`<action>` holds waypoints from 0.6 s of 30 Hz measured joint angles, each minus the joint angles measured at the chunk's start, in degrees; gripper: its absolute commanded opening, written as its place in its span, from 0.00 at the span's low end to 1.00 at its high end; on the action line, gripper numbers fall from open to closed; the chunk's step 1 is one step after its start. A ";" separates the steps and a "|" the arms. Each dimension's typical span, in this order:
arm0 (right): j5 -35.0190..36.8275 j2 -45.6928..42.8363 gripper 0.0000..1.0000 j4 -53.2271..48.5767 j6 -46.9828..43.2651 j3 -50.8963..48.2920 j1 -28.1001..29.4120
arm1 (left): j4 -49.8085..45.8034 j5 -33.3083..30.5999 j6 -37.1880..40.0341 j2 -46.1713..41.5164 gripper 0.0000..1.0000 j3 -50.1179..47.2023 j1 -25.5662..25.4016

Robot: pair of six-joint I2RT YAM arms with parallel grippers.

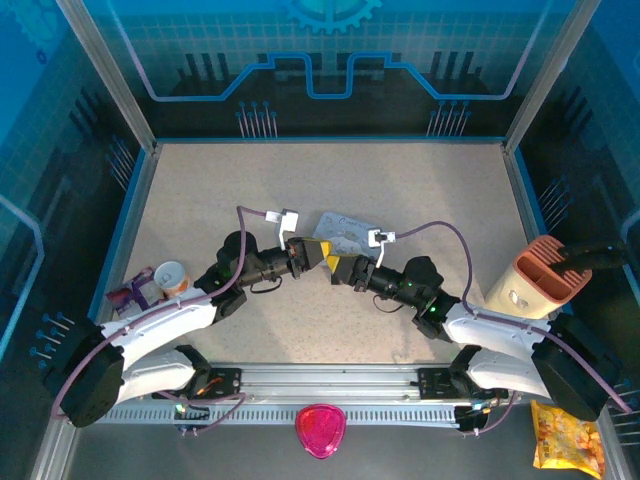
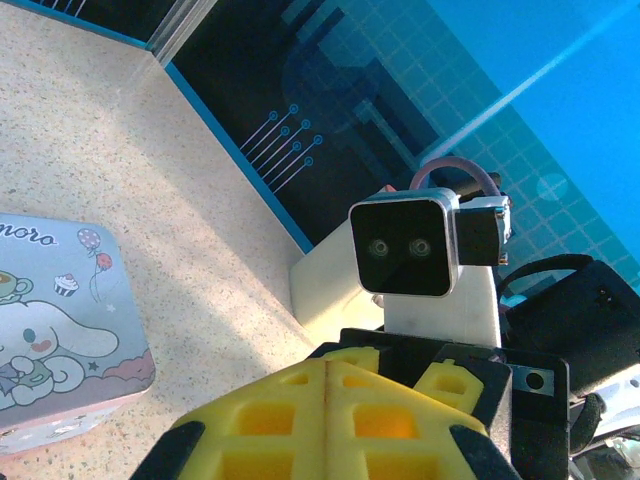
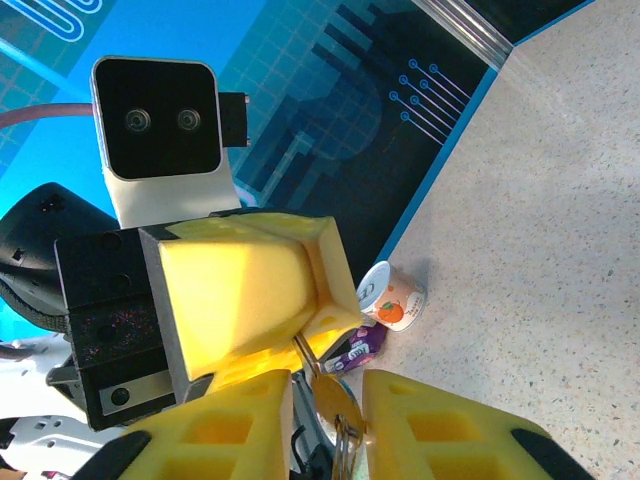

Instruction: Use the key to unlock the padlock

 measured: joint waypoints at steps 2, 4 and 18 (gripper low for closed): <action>0.00 0.00 0.20 0.22 0.00 -0.02 0.00 | -0.20 0.00 -0.02 0.00 0.00 0.00 0.11; 0.04 0.00 0.16 0.11 0.09 -0.04 -0.04 | -0.20 0.00 0.00 0.00 0.00 0.13 0.13; -0.17 0.00 0.18 0.33 0.00 -0.04 -0.26 | -0.33 0.07 -0.04 0.00 0.00 0.42 0.59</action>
